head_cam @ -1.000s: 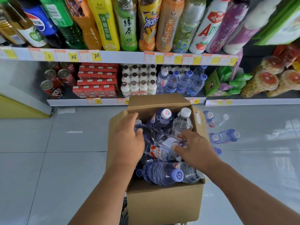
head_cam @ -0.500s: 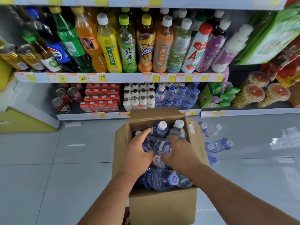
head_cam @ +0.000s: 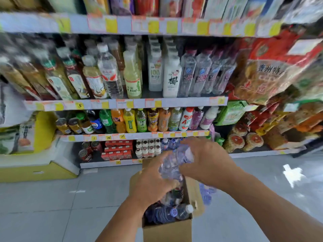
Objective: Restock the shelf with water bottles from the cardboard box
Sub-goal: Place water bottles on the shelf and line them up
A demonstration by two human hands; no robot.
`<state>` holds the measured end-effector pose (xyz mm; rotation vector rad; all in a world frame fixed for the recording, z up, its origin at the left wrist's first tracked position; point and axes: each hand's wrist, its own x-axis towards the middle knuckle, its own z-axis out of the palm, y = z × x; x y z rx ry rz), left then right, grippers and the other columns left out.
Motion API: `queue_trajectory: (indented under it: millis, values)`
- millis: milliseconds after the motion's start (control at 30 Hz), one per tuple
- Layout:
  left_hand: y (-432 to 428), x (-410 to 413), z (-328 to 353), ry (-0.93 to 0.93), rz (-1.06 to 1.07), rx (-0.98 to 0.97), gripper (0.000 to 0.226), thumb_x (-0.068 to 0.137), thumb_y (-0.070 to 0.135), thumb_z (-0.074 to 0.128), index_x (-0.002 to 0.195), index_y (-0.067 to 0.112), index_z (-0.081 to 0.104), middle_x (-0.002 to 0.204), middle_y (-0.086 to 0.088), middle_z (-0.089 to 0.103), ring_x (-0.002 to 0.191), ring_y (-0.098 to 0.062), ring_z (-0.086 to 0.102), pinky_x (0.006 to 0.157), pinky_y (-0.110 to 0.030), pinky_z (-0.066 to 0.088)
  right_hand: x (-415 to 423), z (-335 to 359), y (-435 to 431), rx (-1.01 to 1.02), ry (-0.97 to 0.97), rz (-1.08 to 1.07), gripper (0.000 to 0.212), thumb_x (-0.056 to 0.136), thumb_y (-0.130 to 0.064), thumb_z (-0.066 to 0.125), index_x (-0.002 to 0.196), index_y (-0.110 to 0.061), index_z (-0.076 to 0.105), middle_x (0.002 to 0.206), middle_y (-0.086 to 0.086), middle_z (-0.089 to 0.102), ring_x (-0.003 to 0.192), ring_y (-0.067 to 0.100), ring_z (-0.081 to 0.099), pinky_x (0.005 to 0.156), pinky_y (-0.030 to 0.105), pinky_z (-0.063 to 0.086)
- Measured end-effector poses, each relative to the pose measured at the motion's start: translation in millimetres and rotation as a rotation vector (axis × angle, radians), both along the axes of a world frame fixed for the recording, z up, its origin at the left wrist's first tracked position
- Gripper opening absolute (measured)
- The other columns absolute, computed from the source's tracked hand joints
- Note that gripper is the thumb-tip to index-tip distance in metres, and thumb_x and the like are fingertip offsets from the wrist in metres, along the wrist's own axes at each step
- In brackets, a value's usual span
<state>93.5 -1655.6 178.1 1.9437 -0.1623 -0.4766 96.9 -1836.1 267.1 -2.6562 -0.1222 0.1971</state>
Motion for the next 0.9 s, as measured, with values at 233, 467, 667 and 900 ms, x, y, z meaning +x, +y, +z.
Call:
queue_trajectory:
  millis: [233, 467, 667, 900]
  values:
    - [1.4, 11.4, 203.5, -0.179, -0.077, -0.121, 0.086, 0.071, 0.050, 0.081, 0.143, 0.050, 0.037, 0.146, 0.029, 0.044, 0.138, -0.001, 0.038, 0.113, -0.041, 0.037, -6.8, 247.5, -4.4, 0.231, -0.140, -0.053, 0.052, 0.062, -0.054, 0.070, 0.109, -0.046, 0.048, 0.077, -0.014, 0.064, 0.058, 0.000, 0.062, 0.043, 0.022, 0.048]
    - [17.3, 18.4, 327.0, -0.199, -0.128, -0.413, 0.087, 0.059, 0.063, 0.086, 0.135, 0.043, 0.049, 0.132, 0.003, 0.063, 0.123, -0.020, 0.060, 0.098, -0.042, 0.053, -11.4, 348.0, -7.9, 0.706, -0.205, -0.053, 0.053, 0.072, -0.076, 0.056, 0.105, -0.038, 0.069, 0.081, -0.015, 0.069, 0.073, 0.002, 0.067, 0.061, 0.016, 0.050]
    - [25.4, 10.3, 376.4, -0.082, -0.345, -0.741, 0.056, 0.079, 0.035, 0.080, 0.131, 0.025, 0.061, 0.109, -0.001, 0.073, 0.105, -0.024, 0.069, 0.078, -0.031, 0.058, -27.1, 347.6, 7.8, 0.827, 0.018, 0.191, 0.051, 0.083, -0.044, 0.075, 0.130, -0.034, 0.057, 0.126, -0.007, 0.067, 0.116, 0.014, 0.064, 0.097, 0.045, 0.050]
    - [-3.7, 10.6, 414.2, -0.202, -0.097, -0.574, 0.023, 0.093, 0.020, 0.068, 0.116, 0.017, 0.068, 0.068, -0.012, 0.073, 0.074, -0.027, 0.074, 0.046, -0.025, 0.054, -26.2, 372.8, 13.3, 0.889, -0.177, 0.124, 0.043, 0.064, -0.015, 0.082, 0.101, -0.030, 0.066, 0.092, 0.001, 0.075, 0.082, 0.022, 0.073, 0.075, 0.043, 0.061]
